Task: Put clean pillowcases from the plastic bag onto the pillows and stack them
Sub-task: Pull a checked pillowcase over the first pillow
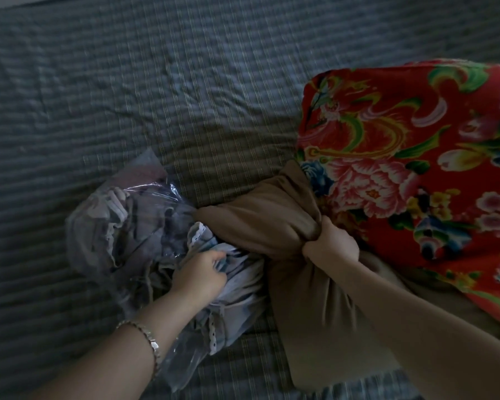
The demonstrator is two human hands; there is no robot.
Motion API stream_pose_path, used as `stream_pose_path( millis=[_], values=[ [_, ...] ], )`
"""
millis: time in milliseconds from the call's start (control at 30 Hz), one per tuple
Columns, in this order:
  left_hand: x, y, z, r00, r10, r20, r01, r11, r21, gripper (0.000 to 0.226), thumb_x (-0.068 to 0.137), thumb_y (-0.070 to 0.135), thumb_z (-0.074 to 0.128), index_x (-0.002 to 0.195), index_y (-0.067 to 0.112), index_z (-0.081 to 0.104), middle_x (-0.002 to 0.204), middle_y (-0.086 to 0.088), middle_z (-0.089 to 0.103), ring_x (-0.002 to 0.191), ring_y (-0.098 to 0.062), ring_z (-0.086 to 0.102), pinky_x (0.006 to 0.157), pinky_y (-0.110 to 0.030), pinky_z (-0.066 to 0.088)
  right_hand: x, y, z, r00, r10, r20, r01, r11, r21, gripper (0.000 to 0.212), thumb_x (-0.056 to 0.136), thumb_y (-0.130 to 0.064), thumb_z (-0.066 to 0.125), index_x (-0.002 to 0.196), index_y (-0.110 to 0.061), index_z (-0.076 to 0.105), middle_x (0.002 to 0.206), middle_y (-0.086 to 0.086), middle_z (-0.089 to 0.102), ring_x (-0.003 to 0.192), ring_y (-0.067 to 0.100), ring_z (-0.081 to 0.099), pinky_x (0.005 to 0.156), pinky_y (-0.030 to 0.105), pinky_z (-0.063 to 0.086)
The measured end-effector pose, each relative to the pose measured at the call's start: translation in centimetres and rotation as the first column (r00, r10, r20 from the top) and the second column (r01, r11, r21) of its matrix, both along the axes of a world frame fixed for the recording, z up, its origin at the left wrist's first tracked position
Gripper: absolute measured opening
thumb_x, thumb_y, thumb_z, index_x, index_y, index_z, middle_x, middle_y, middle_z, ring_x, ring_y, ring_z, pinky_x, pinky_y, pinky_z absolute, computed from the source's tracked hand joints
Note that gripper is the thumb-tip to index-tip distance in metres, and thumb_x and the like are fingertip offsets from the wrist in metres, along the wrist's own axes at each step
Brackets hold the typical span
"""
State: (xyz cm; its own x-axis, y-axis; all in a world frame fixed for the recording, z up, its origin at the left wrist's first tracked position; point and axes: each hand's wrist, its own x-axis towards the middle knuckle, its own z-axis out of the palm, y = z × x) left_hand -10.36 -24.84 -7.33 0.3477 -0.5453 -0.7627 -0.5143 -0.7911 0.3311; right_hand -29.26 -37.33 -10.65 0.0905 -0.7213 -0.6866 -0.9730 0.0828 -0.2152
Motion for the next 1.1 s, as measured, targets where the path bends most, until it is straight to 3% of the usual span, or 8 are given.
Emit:
stream_pose_path(
  millis=[200,400,500,600,700,833,967,1100],
  values=[
    [1.4,0.2,4.1,0.987,0.156,0.042,-0.137,0.946,-0.293,0.059,0.085,-0.004,0.045,0.136,0.026,0.043,0.132,-0.010,0.053,0.116,-0.029,0.053,0.091,-0.033,0.041,-3.8,2.9,6.9,0.959,-0.132,0.249,0.152,0.986,-0.063,0.023,0.074,-0.006,0.057,0.085,-0.025,0.054,0.075,-0.007,0.058,0.067,0.010,0.052,0.056,0.026,0.044],
    [4.7,-3.1,11.9,0.955,-0.094,0.283,0.221,0.861,-0.459,0.075,0.086,-0.004,0.048,0.149,0.026,0.017,0.144,-0.001,0.042,0.101,-0.032,0.059,0.084,-0.043,0.046,-7.1,5.5,14.9,0.942,0.051,0.332,-0.012,0.993,-0.117,0.030,0.074,-0.002,0.060,0.075,-0.032,0.056,0.073,-0.015,0.060,0.071,0.007,0.058,0.063,0.028,0.051],
    [4.7,-5.0,14.3,0.939,-0.085,0.335,0.185,0.942,-0.280,0.073,0.085,0.010,0.059,0.146,0.019,0.021,0.100,0.003,0.061,0.065,-0.027,0.057,0.061,-0.040,0.047,-6.6,5.5,17.1,0.919,0.240,0.313,-0.213,0.970,-0.119,0.029,0.077,-0.008,0.060,0.071,-0.036,0.053,0.070,-0.015,0.061,0.069,0.006,0.058,0.064,0.030,0.053],
    [3.5,-6.9,15.6,0.918,-0.098,0.385,0.079,0.995,0.066,0.032,0.073,0.032,0.071,0.080,0.003,0.057,0.071,-0.009,0.055,0.060,-0.024,0.050,0.052,-0.027,0.034,-5.3,5.5,18.1,0.879,0.399,0.261,-0.391,0.916,-0.084,0.030,0.081,-0.016,0.057,0.069,-0.042,0.047,0.073,-0.015,0.060,0.074,0.006,0.058,0.069,0.028,0.051],
    [2.1,-7.3,14.4,0.967,-0.136,0.215,0.148,0.988,-0.040,0.029,0.079,0.021,0.068,0.062,0.012,0.046,0.062,-0.005,0.049,0.059,-0.019,0.045,0.053,-0.027,0.029,-4.6,5.8,18.2,0.848,0.472,0.238,-0.481,0.877,-0.027,0.033,0.080,-0.016,0.054,0.067,-0.044,0.044,0.073,-0.015,0.058,0.076,0.007,0.056,0.064,0.022,0.044],
    [0.6,-6.0,13.7,0.893,-0.417,0.171,0.444,0.878,-0.178,0.020,0.092,0.017,0.050,0.072,0.013,0.050,0.067,-0.002,0.049,0.067,-0.020,0.047,0.058,-0.029,0.032,-5.3,5.8,18.4,0.831,0.493,0.258,-0.522,0.851,0.058,0.032,0.079,-0.013,0.054,0.080,-0.045,0.050,0.081,-0.016,0.061,0.081,0.005,0.057,0.070,0.021,0.045],
    [-0.5,-4.5,15.1,0.852,-0.522,-0.040,0.499,0.833,-0.238,0.017,0.094,0.024,0.049,0.101,0.014,0.061,0.087,-0.003,0.064,0.082,-0.020,0.060,0.078,-0.032,0.048,-5.6,5.3,19.0,0.803,0.523,0.285,-0.573,0.810,0.128,0.034,0.077,-0.010,0.055,0.089,-0.042,0.057,0.079,-0.019,0.057,0.087,0.003,0.057,0.075,0.019,0.045],
    [-5.0,-4.0,17.9,0.504,-0.860,0.079,0.802,0.433,-0.411,0.051,0.092,0.013,0.043,0.134,0.042,0.045,0.120,0.026,0.052,0.115,0.000,0.043,0.085,-0.001,0.028,-5.3,5.4,18.9,0.790,0.537,0.294,-0.587,0.802,0.111,0.027,0.085,-0.015,0.052,0.099,-0.038,0.057,0.095,-0.016,0.060,0.090,0.003,0.055,0.074,0.016,0.044]
  ],
)
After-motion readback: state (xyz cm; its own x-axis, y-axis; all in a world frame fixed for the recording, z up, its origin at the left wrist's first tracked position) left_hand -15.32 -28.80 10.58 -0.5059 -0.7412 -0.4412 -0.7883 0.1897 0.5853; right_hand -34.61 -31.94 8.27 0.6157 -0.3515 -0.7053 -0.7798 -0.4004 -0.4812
